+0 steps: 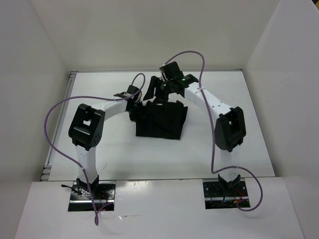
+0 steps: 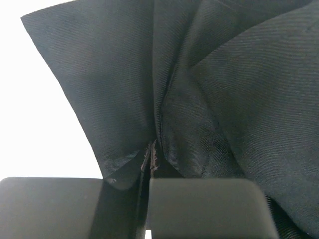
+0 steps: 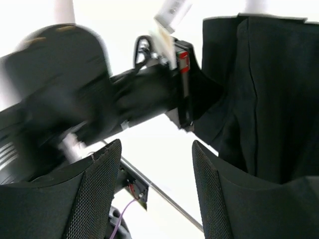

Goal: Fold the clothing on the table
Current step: Fold the skirt

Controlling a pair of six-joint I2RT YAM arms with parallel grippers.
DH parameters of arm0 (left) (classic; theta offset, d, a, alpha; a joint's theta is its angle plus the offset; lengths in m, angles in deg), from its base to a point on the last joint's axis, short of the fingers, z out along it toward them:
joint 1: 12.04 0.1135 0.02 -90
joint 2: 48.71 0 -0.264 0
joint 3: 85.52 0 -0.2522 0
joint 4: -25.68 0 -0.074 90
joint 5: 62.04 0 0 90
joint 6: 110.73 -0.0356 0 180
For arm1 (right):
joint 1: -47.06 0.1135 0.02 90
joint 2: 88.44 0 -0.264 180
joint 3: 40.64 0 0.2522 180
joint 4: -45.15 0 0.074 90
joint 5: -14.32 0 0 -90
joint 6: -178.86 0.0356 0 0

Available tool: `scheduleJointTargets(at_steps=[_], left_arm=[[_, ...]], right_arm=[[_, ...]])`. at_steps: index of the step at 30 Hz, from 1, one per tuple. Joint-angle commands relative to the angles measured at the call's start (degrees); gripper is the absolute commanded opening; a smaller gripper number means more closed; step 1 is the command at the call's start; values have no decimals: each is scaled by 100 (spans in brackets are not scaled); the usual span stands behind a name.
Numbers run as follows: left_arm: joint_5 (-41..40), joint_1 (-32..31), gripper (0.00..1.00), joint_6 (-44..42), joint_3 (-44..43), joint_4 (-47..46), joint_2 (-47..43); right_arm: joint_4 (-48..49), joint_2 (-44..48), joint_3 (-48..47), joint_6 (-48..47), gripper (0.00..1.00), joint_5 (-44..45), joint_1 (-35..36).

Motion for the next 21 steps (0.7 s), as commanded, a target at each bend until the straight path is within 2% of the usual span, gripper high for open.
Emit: scheduleJointTargets(at_steps=[1, 5, 9, 12, 15, 16, 17, 19, 20, 21], left_arm=[[82, 130, 0, -64, -255, 155, -210], [29, 183, 0, -125, -466, 391, -422], [196, 183, 0, -126, -459, 392, -474], [529, 183, 0, -73, -370, 322, -536], [1092, 183, 0, 32, -475, 322, -1027], [1232, 183, 26, 33, -545, 270, -1272], [1573, 183, 43, 33, -729, 269, -1361], [1970, 183, 55, 190, -905, 269, -1423], [2285, 183, 68, 252, -976, 269, -1423], [2340, 183, 75, 339, -1029, 269, -1423]], right_arm=[[358, 1245, 238, -33, 64, 706, -186], [-18, 1556, 513, -181, 64, 1278, -625], [-835, 1205, 434, -656, 66, 1842, -626], [-978, 1020, 599, -806, 67, 2404, -626], [-978, 1020, 889, -806, 67, 2974, -696], [-978, 1020, 952, -806, 67, 2977, -696], [-978, 1020, 1013, -806, 67, 2977, -783], [-909, 1090, 1198, -806, 67, 2977, -784], [-847, 1177, 1250, -806, 67, 3046, -784], [-846, 1239, 1303, -806, 67, 3047, -784]])
